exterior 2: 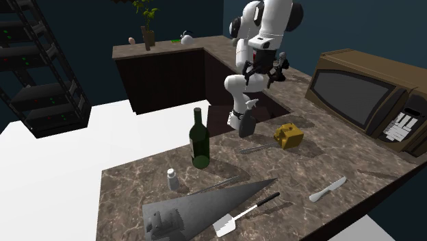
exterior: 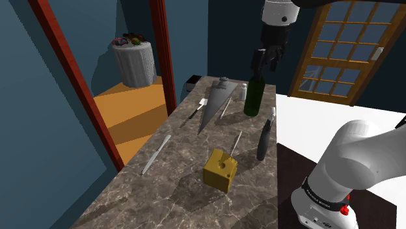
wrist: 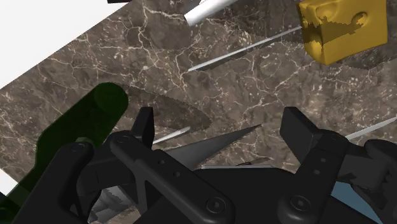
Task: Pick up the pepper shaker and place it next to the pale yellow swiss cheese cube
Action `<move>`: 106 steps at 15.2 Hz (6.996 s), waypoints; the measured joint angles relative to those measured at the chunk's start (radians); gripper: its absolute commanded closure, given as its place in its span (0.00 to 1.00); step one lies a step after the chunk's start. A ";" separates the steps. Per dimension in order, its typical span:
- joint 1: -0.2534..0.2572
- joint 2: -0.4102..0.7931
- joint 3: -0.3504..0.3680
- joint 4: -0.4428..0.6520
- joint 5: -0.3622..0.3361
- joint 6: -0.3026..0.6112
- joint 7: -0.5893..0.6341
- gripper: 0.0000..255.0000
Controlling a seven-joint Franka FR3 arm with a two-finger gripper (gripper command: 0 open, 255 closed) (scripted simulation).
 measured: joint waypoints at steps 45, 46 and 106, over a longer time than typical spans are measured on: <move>-0.256 1.335 -0.392 0.802 0.150 0.415 -0.758 0.00; -0.257 1.340 -0.391 0.794 0.151 0.427 -0.759 0.00; -0.201 1.114 -0.409 0.869 0.084 0.135 -0.714 1.00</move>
